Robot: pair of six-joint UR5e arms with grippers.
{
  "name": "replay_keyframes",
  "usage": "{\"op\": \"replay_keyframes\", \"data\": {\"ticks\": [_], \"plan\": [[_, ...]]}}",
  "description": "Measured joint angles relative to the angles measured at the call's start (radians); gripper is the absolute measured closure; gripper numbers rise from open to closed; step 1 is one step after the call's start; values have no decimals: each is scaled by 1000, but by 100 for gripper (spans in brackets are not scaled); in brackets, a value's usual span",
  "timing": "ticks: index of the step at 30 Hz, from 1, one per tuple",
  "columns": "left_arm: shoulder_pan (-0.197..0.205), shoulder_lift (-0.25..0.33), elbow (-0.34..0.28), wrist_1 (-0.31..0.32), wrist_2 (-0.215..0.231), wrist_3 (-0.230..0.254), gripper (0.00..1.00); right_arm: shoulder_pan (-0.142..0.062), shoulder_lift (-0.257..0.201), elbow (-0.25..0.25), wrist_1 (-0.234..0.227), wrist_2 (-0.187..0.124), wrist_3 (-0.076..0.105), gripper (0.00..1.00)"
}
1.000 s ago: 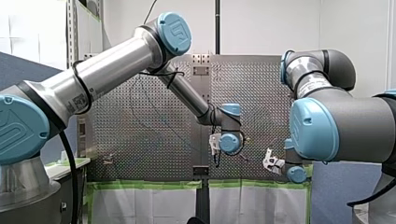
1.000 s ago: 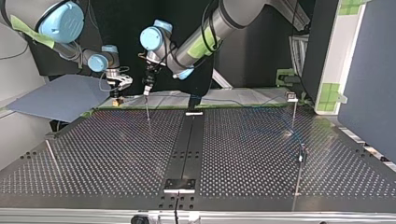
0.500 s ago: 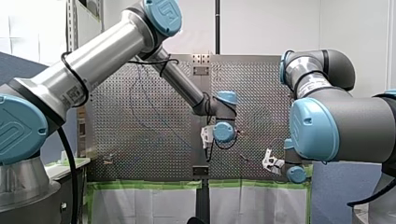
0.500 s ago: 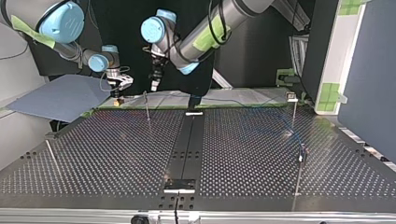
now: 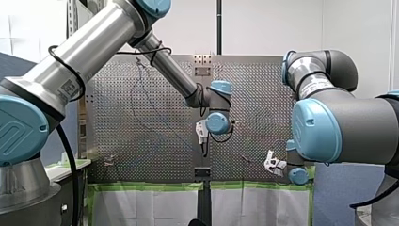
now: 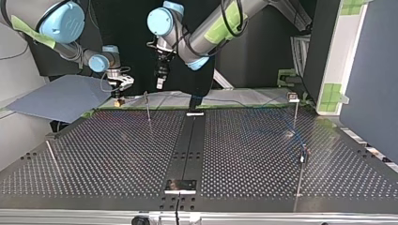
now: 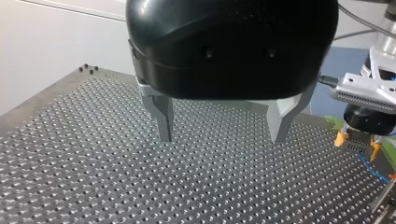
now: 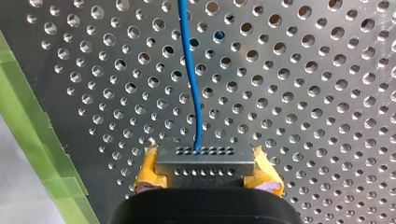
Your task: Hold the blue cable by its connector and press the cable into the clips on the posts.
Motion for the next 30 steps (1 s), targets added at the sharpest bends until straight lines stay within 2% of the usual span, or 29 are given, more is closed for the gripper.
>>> {"op": "replay_keyframes", "data": {"ticks": [13,30], "plan": [[4,110,-110,5,-1,-46,0,0,0,0,-1,0,0,100],[31,261,-261,141,30,-107,0,4,0,0,-1,0,0,100]]}}
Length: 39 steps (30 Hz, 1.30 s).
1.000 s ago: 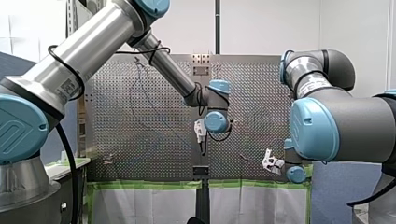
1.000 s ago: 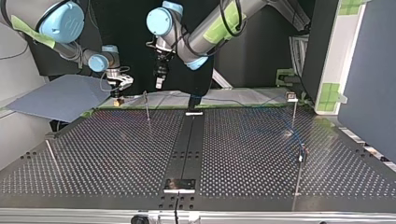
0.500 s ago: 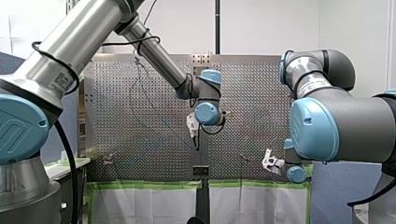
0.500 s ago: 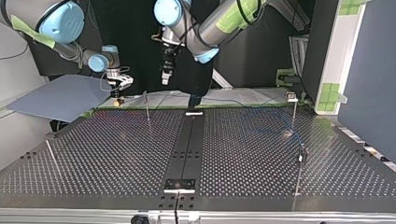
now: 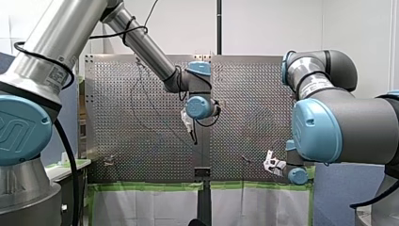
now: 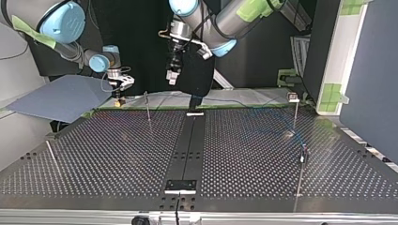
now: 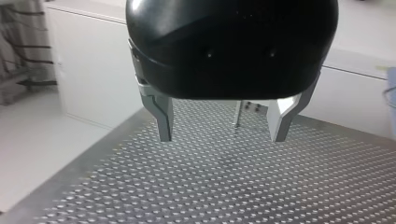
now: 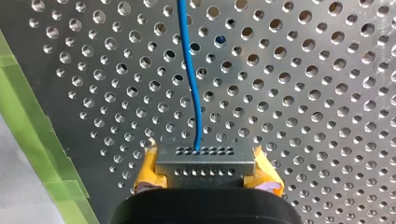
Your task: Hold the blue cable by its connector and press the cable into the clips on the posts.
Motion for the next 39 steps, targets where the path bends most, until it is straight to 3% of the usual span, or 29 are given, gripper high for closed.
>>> {"op": "replay_keyframes", "data": {"ticks": [17,23,28,33,39], "plan": [[17,137,-150,151,33,0,0,-5,-1,0,4,-2,0,100],[34,117,-203,173,63,-10,0,-11,-8,0,19,-2,-2,100],[40,81,-241,195,96,-15,0,-13,-40,4,54,7,-21,100],[41,43,-289,205,104,-16,0,-15,-82,37,84,34,-42,100],[43,35,-343,206,104,-14,0,-17,-137,84,91,75,-45,100]]}}
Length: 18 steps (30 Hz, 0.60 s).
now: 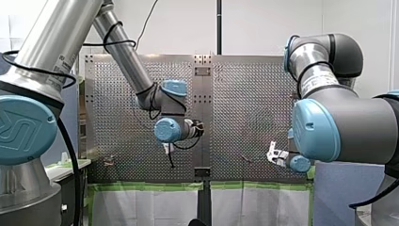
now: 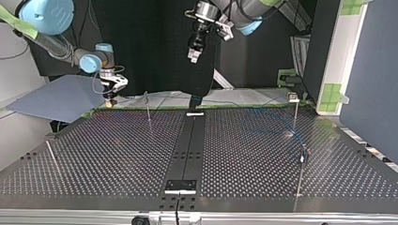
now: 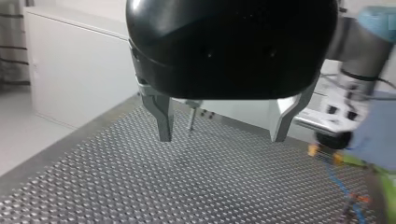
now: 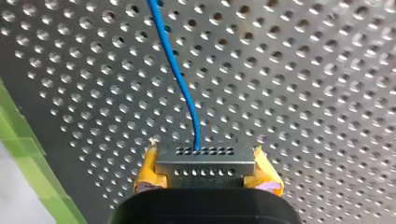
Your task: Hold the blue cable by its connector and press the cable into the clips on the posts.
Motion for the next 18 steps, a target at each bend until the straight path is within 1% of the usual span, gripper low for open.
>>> {"op": "replay_keyframes", "data": {"ticks": [2,5,12,13,15,18], "plan": [[0,0,-18,-1,1,0,0,0,-15,8,2,8,2,100],[0,0,-47,-4,1,1,0,0,-37,13,12,15,10,100],[1,-1,-107,-12,0,1,0,9,-96,16,18,17,54,100],[2,-1,-114,-12,0,1,0,10,-103,17,18,16,58,100],[4,-1,-131,-12,1,2,0,12,-120,20,16,15,63,100],[9,0,-155,-9,3,3,0,14,-149,22,14,13,66,100]]}}
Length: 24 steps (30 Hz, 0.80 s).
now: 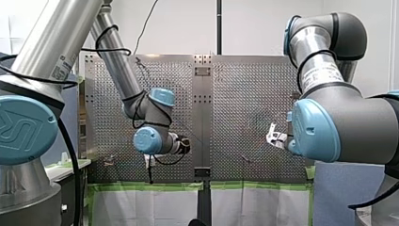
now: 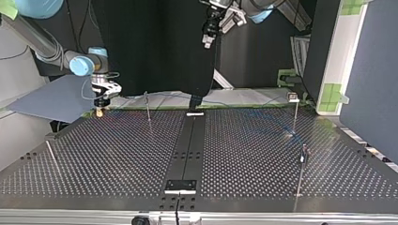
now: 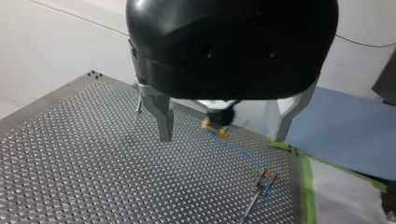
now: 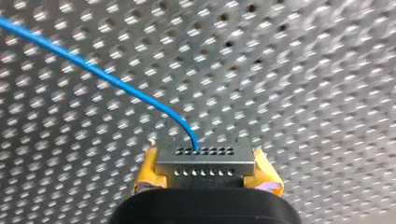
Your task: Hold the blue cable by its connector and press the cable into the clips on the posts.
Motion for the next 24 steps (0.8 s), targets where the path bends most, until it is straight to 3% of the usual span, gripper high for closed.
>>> {"op": "replay_keyframes", "data": {"ticks": [9,24], "plan": [[7,0,-67,12,3,26,0,4,-66,1,0,-6,4,100],[7,0,-73,14,4,28,0,4,-71,1,0,-7,4,100]]}}
